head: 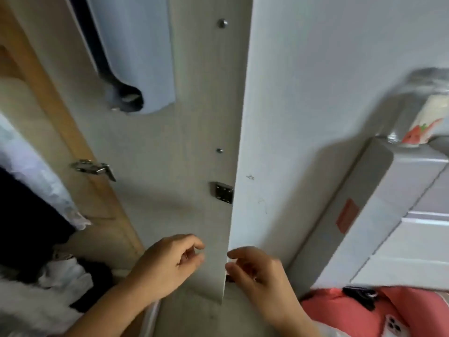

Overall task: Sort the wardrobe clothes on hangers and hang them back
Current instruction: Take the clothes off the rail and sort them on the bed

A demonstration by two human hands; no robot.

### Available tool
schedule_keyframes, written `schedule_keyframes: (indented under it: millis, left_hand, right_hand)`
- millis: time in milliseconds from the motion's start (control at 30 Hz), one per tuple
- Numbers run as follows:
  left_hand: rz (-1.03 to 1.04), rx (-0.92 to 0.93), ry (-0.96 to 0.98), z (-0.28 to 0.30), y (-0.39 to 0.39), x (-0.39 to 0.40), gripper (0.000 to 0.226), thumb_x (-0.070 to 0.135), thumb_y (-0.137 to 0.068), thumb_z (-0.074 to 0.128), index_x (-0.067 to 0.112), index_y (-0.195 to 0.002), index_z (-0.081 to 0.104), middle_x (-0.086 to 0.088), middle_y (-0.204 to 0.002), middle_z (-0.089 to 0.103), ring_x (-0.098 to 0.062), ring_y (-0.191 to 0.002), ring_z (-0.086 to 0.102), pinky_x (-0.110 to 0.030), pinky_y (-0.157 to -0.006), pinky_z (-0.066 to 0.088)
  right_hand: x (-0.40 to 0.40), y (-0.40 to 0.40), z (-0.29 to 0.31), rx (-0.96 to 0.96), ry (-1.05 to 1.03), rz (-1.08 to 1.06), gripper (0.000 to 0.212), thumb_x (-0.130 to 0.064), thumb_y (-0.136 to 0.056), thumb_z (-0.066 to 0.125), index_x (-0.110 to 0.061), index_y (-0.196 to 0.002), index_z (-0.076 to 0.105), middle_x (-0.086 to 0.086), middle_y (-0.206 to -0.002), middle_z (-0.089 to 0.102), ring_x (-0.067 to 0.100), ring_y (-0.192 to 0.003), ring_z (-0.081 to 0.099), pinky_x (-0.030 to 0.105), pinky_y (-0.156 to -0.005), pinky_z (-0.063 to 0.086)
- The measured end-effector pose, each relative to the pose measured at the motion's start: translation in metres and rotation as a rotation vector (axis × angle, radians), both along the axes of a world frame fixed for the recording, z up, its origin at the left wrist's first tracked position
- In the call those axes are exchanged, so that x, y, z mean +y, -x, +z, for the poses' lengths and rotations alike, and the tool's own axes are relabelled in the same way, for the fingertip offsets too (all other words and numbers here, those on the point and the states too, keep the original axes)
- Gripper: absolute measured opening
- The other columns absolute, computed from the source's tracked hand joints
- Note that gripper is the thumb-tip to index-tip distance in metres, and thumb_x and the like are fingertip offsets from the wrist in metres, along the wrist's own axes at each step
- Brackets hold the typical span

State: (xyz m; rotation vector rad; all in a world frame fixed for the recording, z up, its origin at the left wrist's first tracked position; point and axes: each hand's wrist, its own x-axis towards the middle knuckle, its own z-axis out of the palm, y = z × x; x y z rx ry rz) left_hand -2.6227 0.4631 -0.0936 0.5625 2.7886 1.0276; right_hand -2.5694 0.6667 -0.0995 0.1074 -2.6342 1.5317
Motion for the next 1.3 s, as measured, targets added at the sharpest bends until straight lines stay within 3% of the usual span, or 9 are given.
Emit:
schedule_keyframes:
  millis: [200, 333, 433, 567, 667, 933, 1033, 1133, 1300]
  left_hand:
    - [0.372, 0.147, -0.01, 0.041, -0.013, -0.102, 0.011, 0.037, -0.086, 0.064, 0.034, -0.097, 0.065, 0.028, -0.094, 0.058, -0.001, -0.079, 0.06, -0.024, -0.069, 0.051]
    - [0.597, 0.279, 0.008, 0.081, -0.034, -0.149, 0.008, 0.044, -0.085, 0.062, 0.046, -0.092, 0.059, 0.032, -0.098, 0.056, 0.002, -0.081, 0.059, -0.018, -0.066, 0.05]
    - [0.719, 0.365, 0.04, 0.112, -0.049, -0.175, 0.014, 0.054, -0.082, 0.059, 0.048, -0.094, 0.058, 0.022, -0.089, 0.061, 0.0, -0.08, 0.06, -0.018, -0.064, 0.048]
    - [0.832, 0.404, 0.098, 0.15, -0.06, -0.2, 0.019, 0.039, -0.087, 0.061, 0.036, -0.105, 0.062, 0.016, -0.085, 0.062, -0.002, -0.085, 0.058, -0.019, -0.069, 0.049]
    - [0.884, 0.514, 0.095, 0.178, -0.054, -0.211, 0.02, 0.039, -0.086, 0.062, 0.036, -0.106, 0.062, 0.019, -0.086, 0.061, -0.001, -0.084, 0.058, -0.018, -0.07, 0.048]
    - [0.904, 0.773, 0.038, 0.25, 0.008, -0.244, 0.018, 0.035, -0.085, 0.064, 0.027, -0.102, 0.065, 0.012, -0.091, 0.06, 0.0, -0.081, 0.058, -0.009, -0.069, 0.043]
    - [0.908, 0.859, 0.009, 0.282, 0.043, -0.267, 0.019, 0.033, -0.085, 0.066, 0.023, -0.101, 0.066, 0.01, -0.091, 0.061, -0.002, -0.078, 0.059, -0.021, -0.075, 0.049]
    - [0.908, 0.936, -0.025, 0.323, 0.074, -0.291, 0.019, 0.031, -0.084, 0.065, 0.021, -0.1, 0.065, 0.007, -0.09, 0.062, -0.008, -0.077, 0.06, -0.031, -0.078, 0.051]
    - [0.892, 1.066, -0.091, 0.371, 0.106, -0.325, 0.011, 0.027, -0.085, 0.066, 0.02, -0.093, 0.066, 0.006, -0.09, 0.063, -0.008, -0.075, 0.06, -0.03, -0.078, 0.051]
  right_hand:
    - [-0.09, 0.05, 0.04, 0.169, -0.002, 0.291, 0.012, -0.036, -0.082, 0.065, -0.042, -0.088, 0.056, -0.017, -0.074, 0.06, 0.008, -0.059, 0.053, 0.013, -0.057, 0.039]
    - [-0.149, 0.075, 0.078, 0.267, 0.02, 0.513, 0.013, -0.037, -0.08, 0.062, -0.041, -0.088, 0.053, -0.017, -0.073, 0.059, 0.006, -0.063, 0.054, 0.013, -0.058, 0.04]
    - [-0.184, 0.093, 0.102, 0.329, -0.001, 0.643, 0.015, -0.031, -0.087, 0.063, -0.04, -0.089, 0.051, -0.012, -0.079, 0.06, 0.006, -0.071, 0.056, 0.014, -0.058, 0.04]
    - [-0.226, 0.112, 0.143, 0.41, 0.045, 0.717, 0.021, -0.029, -0.088, 0.063, -0.043, -0.091, 0.048, -0.017, -0.084, 0.06, 0.002, -0.07, 0.056, 0.012, -0.058, 0.041]
    - [-0.252, 0.12, 0.179, 0.497, 0.098, 0.729, 0.017, -0.032, -0.086, 0.064, -0.042, -0.09, 0.05, -0.007, -0.072, 0.06, 0.004, -0.065, 0.057, 0.017, -0.057, 0.042]
    - [-0.315, 0.147, 0.259, 0.591, 0.336, 0.681, 0.016, -0.025, -0.085, 0.066, -0.033, -0.095, 0.056, -0.007, -0.072, 0.06, 0.001, -0.068, 0.056, 0.01, -0.056, 0.041]
    - [-0.342, 0.164, 0.286, 0.629, 0.391, 0.621, 0.013, -0.025, -0.085, 0.066, -0.03, -0.094, 0.059, -0.006, -0.073, 0.061, 0.004, -0.063, 0.053, 0.011, -0.054, 0.041]
    - [-0.374, 0.184, 0.319, 0.671, 0.458, 0.584, 0.008, -0.022, -0.083, 0.068, -0.024, -0.087, 0.062, -0.006, -0.06, 0.058, 0.005, -0.049, 0.047, 0.013, -0.048, 0.036]
    - [-0.414, 0.22, 0.384, 0.802, 0.467, 0.471, 0.007, -0.023, -0.083, 0.068, -0.019, -0.084, 0.063, -0.009, -0.058, 0.057, -0.002, -0.051, 0.05, 0.011, -0.051, 0.036]
